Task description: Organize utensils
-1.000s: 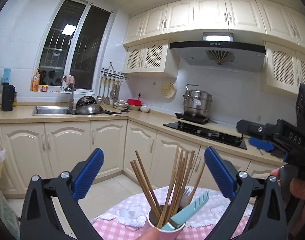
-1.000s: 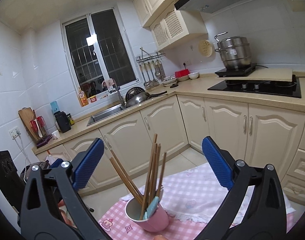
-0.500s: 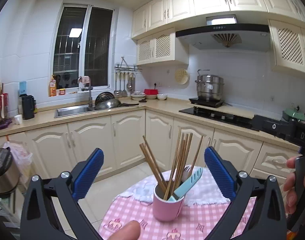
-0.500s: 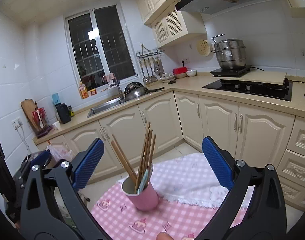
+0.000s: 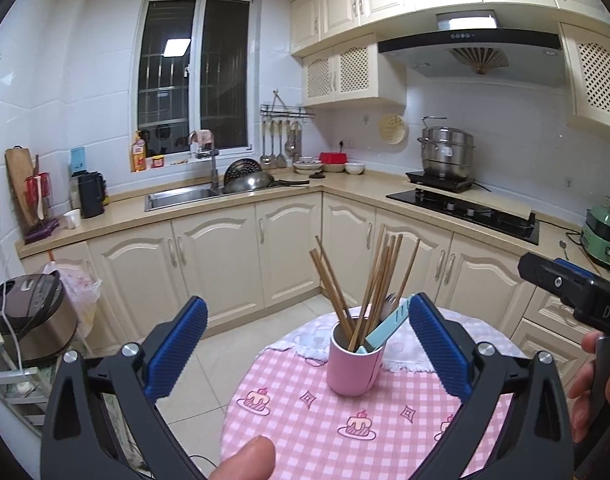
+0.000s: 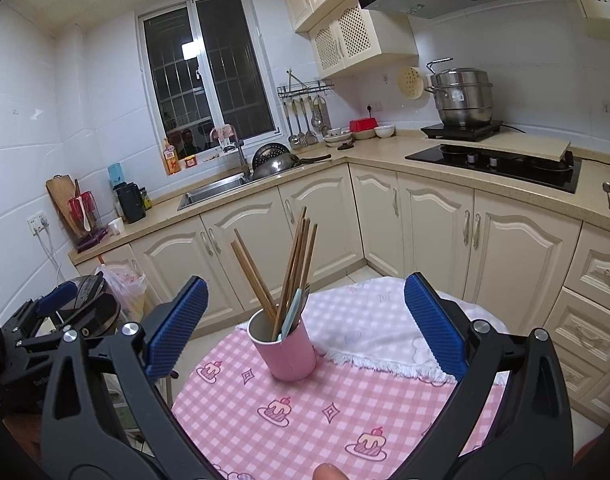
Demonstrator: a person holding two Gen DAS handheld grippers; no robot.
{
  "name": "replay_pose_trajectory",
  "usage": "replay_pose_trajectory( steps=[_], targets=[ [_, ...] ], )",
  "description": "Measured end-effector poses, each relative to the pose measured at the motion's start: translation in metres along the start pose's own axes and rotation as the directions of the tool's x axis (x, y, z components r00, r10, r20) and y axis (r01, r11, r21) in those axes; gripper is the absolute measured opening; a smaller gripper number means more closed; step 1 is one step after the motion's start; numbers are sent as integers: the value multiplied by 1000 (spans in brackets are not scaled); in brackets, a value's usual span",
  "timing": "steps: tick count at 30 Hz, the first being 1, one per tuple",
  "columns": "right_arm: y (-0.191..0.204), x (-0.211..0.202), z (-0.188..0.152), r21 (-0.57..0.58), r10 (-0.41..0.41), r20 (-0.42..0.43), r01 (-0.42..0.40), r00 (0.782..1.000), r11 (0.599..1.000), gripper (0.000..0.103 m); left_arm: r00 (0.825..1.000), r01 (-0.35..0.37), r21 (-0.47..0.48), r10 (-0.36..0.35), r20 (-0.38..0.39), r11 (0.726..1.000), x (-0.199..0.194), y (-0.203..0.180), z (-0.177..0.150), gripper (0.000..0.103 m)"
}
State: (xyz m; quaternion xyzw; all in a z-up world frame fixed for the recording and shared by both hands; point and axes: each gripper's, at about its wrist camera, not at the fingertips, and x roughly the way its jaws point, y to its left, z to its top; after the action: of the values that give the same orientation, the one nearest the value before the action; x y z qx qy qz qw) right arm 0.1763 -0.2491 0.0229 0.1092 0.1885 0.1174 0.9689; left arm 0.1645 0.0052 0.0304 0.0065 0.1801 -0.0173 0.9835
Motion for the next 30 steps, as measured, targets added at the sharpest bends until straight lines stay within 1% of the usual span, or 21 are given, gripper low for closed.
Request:
replay_pose_trajectory(
  steps=[6, 11, 21, 30],
  targets=[
    [8, -3, -7, -30, -7, -9, 7, 1000, 1000, 97, 1000, -7, -14, 7, 6, 1000, -10, 3, -1, 99],
    [13, -1, -11, -49, -13, -14, 12, 1000, 999, 97, 999, -38, -13, 38, 10, 999, -16, 5, -1, 99],
    [18, -2, -12, -66, -20, -16, 19, 1000, 998, 97, 999, -43, -38, 44, 20, 998, -24, 12, -1, 99],
    [20, -1, -12, -72, -15, -22, 13, 1000, 997, 97, 999, -40, -64, 41, 11, 997, -26, 20, -4, 99]
  ],
)
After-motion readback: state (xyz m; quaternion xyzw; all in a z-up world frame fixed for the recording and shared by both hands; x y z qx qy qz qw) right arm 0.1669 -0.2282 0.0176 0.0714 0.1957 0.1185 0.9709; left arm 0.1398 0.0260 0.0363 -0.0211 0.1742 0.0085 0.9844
